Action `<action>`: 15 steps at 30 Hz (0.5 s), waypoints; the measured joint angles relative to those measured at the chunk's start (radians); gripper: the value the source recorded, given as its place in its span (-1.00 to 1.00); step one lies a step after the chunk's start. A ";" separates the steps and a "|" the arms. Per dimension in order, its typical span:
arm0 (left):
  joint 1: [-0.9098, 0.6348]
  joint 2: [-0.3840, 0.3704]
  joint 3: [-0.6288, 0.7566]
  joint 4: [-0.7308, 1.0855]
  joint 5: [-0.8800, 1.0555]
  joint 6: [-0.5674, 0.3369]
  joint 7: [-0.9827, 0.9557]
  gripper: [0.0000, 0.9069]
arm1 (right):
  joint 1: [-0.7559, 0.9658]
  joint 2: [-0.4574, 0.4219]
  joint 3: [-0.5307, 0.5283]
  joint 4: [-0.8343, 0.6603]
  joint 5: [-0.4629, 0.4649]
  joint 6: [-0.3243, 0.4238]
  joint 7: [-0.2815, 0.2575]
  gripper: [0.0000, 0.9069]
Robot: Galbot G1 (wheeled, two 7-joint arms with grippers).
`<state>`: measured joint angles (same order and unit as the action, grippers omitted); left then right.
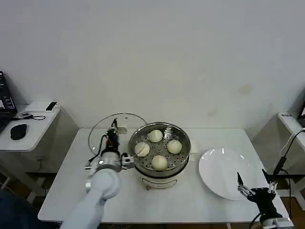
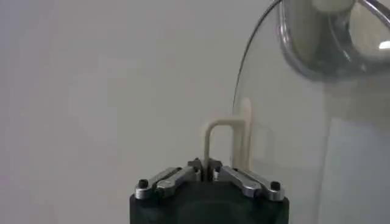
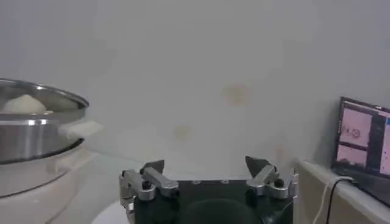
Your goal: Take steamed baozi put them in steamer then cover it.
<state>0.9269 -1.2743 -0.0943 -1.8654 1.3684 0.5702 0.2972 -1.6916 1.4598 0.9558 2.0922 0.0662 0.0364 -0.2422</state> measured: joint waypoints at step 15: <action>-0.032 -0.193 0.125 0.051 0.188 0.031 0.081 -1.00 | 0.007 0.019 -0.046 -0.023 -0.045 0.012 0.002 1.00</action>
<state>0.8952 -1.4676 0.0303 -1.8144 1.5561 0.6011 0.3781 -1.6848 1.4785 0.9100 2.0688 0.0213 0.0486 -0.2402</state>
